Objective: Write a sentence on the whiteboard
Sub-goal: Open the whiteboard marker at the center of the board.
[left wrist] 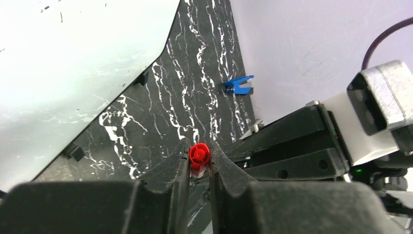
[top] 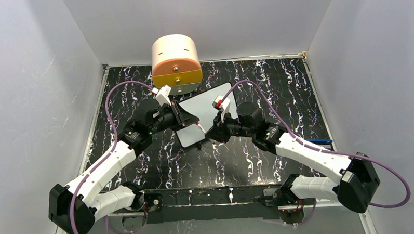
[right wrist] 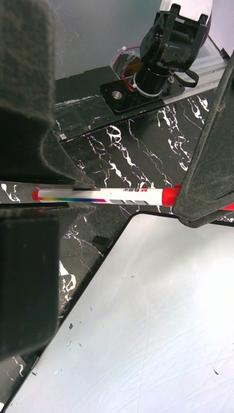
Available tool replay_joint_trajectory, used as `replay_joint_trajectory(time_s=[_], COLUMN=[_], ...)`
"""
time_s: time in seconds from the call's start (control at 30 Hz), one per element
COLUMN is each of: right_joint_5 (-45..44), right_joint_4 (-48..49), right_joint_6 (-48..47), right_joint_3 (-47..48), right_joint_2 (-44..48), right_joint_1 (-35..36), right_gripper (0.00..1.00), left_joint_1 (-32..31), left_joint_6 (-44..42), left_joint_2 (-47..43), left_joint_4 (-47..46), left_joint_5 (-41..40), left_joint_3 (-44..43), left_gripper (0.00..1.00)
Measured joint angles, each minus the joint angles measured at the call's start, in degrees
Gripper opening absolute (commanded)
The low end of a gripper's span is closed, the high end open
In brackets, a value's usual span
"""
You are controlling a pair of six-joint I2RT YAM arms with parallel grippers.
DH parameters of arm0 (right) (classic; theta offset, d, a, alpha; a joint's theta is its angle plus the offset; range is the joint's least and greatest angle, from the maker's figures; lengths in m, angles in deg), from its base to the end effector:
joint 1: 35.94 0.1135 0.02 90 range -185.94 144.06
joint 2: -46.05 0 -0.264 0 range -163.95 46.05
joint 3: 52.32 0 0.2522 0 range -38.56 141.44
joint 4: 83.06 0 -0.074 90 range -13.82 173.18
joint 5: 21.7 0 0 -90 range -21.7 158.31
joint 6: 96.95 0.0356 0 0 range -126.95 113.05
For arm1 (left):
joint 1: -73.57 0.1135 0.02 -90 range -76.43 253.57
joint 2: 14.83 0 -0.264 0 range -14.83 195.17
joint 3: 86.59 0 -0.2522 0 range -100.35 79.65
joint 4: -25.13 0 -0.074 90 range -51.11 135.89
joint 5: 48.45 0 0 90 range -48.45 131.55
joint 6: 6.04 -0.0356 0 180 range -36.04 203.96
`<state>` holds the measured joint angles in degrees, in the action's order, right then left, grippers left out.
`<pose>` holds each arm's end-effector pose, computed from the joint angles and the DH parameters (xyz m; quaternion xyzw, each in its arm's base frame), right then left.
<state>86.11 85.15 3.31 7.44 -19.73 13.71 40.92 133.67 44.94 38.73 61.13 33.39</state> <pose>0.1634 0.2092 0.2948 -0.3549 0.7209 0.3990 0.4418 0.1989 -0.1416 0.3179 -0.0104 0.7802 -0.5028 0.3721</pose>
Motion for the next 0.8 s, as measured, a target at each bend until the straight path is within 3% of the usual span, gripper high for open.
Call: replay_joint_trajectory(time_s=[0.07, 0.13, 0.43, 0.53, 0.8], right_joint_5=[0.0, -0.1, -1.7, -3.2, -8.1], right_joint_4=[0.5, 1.2, 9.4, 14.3, 28.8], right_joint_6=[0.0, 0.1, 6.8, 10.6, 20.8], right_joint_3=[-0.2, -0.8, -6.9, -10.2, -18.8], right_joint_2=[0.0, 0.0, 2.8, 4.9, 7.7], right_joint_1=[0.0, 0.0, 0.0, 0.0, 0.0], right_gripper=[0.00, 0.11, 0.80, 0.87, 0.89], left_joint_1=[0.0, 0.0, -0.2, -0.2, -0.2], left_joint_6=[0.2, 0.5, 6.1, 8.9, 18.2], left_joint_2=[0.0, 0.0, -4.0, -5.5, -9.4], left_joint_4=[-0.3, -0.9, -4.0, -5.5, -12.0], left_joint_5=[-0.3, -0.4, -4.4, -6.2, -10.2], left_joint_3=[0.2, 0.7, 5.9, 7.7, 14.3], left_gripper=[0.00, 0.00, 0.00, 0.00, 0.00])
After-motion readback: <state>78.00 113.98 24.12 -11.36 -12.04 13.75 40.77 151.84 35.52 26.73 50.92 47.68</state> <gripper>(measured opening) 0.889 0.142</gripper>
